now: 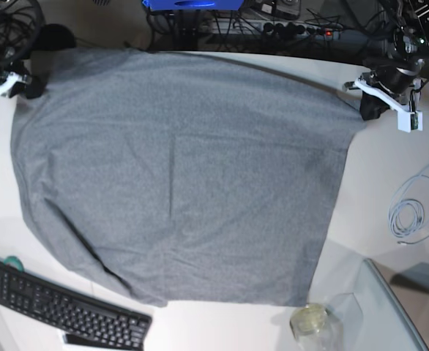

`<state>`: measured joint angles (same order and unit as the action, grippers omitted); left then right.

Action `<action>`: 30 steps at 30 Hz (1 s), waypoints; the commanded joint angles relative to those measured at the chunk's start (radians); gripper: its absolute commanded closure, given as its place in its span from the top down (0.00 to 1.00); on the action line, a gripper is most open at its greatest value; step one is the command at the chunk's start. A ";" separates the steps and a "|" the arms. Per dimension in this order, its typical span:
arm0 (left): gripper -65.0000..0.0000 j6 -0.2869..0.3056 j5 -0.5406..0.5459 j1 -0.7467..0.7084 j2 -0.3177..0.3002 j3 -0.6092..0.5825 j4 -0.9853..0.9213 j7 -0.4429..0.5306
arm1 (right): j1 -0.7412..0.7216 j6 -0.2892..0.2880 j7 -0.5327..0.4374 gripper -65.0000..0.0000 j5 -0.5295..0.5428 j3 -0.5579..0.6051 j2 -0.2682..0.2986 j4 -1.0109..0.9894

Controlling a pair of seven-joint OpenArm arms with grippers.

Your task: Layout the t-shirt on the table in an organized manner, then fold the t-shirt properly

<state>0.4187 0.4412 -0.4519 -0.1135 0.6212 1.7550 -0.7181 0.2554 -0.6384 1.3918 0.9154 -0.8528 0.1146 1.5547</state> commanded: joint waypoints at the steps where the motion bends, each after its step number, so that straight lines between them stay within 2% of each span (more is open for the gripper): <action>1: 0.00 -0.004 0.005 0.025 -0.008 0.007 0.003 -0.027 | -0.021 0.012 -0.015 0.00 0.020 -0.003 0.018 0.014; 3: 0.00 -0.004 0.005 0.080 -0.008 0.010 -0.023 -0.081 | -0.049 0.027 -0.015 0.00 0.020 -0.003 0.018 0.013; 8: 0.00 -0.004 0.005 0.161 -0.008 0.007 -0.089 -0.091 | -0.112 0.087 -0.015 0.00 0.020 -0.001 0.033 -0.081; 16: 0.00 -0.004 0.003 0.256 -0.013 0.007 -0.181 -0.093 | -0.204 0.088 -0.022 0.00 0.018 -0.001 0.087 -0.221; 21: 0.00 -0.004 0.003 0.313 -0.015 0.007 -0.237 -0.093 | -0.230 0.157 -0.099 0.00 0.018 -0.001 0.119 -0.262; 30: 0.00 -0.005 0.003 0.408 -0.015 0.006 -0.320 -0.093 | -0.287 0.160 -0.141 0.00 0.018 0.002 0.156 -0.377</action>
<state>0.4152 0.4297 -0.0547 -0.1158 0.6250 1.4200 -0.8280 -0.0204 -0.4786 1.2690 0.9100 -0.8486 0.2459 1.1629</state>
